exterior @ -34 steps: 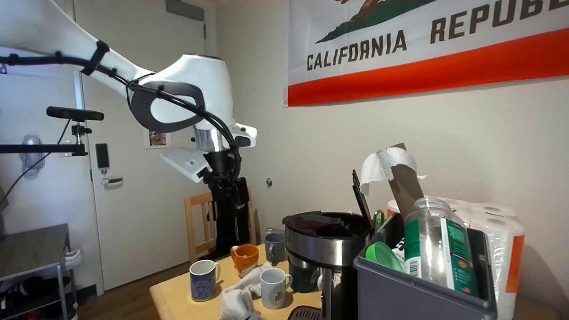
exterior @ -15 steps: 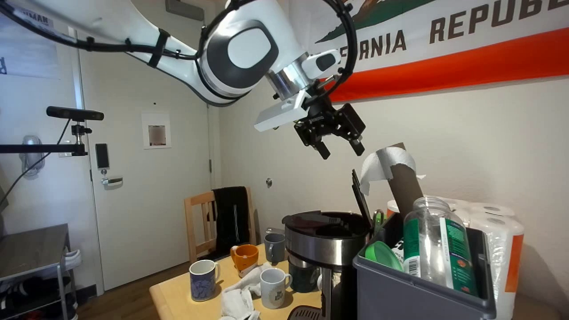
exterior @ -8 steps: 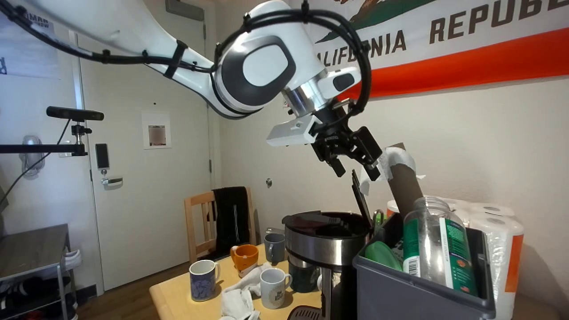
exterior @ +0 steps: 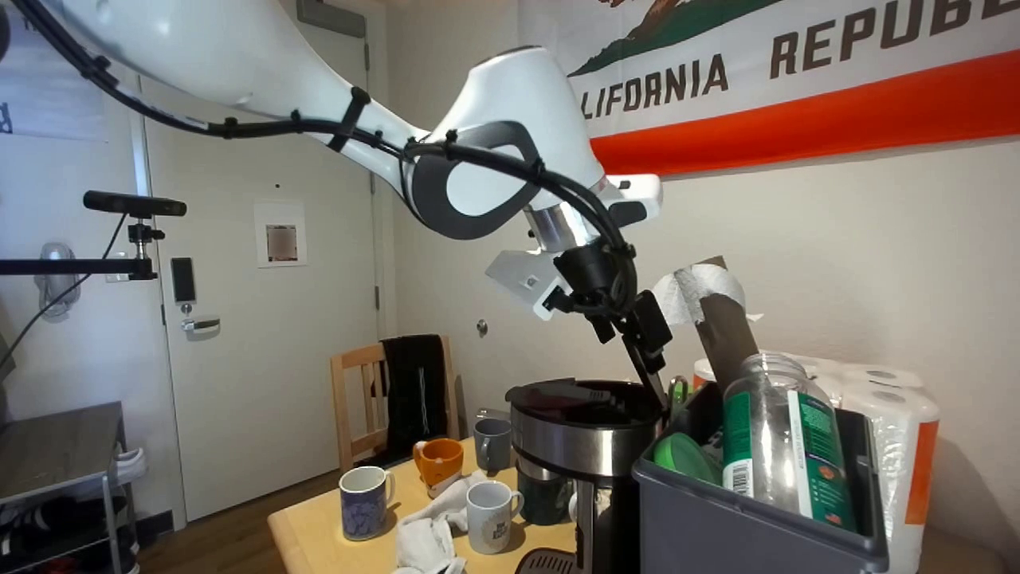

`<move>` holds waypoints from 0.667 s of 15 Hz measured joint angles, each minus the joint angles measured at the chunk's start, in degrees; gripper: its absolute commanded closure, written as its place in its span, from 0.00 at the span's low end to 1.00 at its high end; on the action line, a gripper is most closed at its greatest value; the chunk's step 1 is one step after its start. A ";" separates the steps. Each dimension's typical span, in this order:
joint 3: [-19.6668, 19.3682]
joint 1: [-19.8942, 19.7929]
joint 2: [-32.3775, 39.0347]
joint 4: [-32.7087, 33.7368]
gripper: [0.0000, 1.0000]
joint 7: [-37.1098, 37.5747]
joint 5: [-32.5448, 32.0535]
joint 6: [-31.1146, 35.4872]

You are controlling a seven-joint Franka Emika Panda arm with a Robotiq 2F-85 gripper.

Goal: Close the coffeemaker

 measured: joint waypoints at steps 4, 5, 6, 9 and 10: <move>0.30 0.00 0.97 0.00 0.00 -1.22 5.28 0.00; 0.34 0.00 1.00 0.00 0.00 -1.30 6.00 -0.01; 0.35 0.00 0.99 0.00 0.00 -1.52 6.66 -0.02; 0.36 -0.03 1.00 0.00 0.00 -2.08 7.89 -0.09; 0.36 -0.03 1.00 0.00 0.00 -2.08 7.98 -0.09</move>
